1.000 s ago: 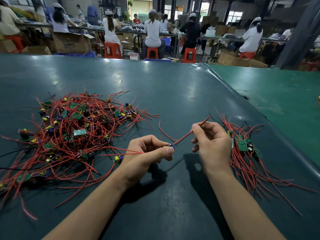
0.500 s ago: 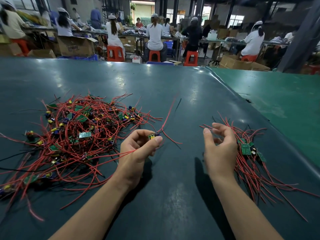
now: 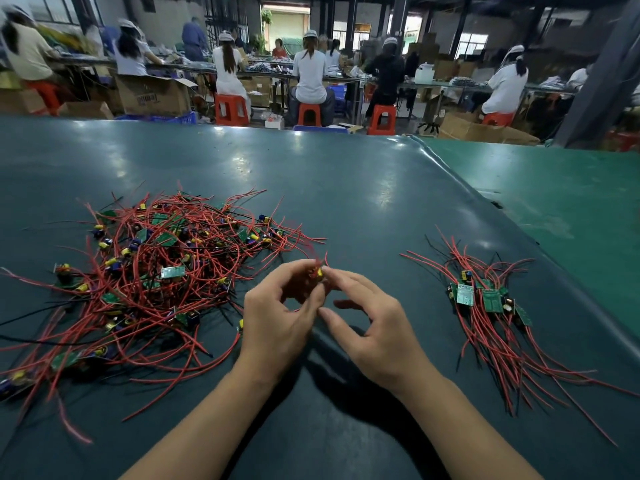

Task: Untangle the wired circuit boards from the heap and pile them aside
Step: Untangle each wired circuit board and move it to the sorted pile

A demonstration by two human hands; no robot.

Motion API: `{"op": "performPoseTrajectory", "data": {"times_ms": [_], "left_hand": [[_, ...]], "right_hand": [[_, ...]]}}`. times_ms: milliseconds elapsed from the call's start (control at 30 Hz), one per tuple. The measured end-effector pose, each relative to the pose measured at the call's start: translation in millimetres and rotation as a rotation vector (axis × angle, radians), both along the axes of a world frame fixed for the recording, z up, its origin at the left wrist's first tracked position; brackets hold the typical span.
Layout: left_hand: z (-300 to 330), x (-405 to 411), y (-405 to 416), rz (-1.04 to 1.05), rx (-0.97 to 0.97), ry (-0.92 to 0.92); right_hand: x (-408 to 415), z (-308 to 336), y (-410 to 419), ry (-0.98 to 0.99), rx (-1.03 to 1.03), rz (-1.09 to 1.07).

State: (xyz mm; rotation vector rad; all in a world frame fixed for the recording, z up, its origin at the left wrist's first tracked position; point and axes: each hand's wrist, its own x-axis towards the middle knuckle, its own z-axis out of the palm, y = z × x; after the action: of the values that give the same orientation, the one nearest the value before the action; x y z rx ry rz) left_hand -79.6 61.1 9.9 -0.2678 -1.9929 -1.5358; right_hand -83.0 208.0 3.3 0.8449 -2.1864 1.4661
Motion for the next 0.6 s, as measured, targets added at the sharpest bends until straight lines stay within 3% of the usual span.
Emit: {"op": "performPoseTrajectory", "data": {"times_ms": [100,200,367,600], "left_hand": [[-0.8,2.5,1.5,0.012,-0.238,0.154],[-2.5,5.2,5.7,0.047,-0.384,0.210],[0.4,4.1,3.5,0.135,-0.448,0.273],[1.4,7.6,5.7,-0.007,-0.400,0.227]], "right_hand": [[-0.2,0.4,-1.8,-0.138,-0.095,-0.001],[-2.0,7.8,-2.1,-0.270,-0.349,-0.043],[-0.8,18.1,4.7,-0.483,-0.619,0.009],[-1.0,17.2,6.6,-0.532,-0.541,-0.001]]}}
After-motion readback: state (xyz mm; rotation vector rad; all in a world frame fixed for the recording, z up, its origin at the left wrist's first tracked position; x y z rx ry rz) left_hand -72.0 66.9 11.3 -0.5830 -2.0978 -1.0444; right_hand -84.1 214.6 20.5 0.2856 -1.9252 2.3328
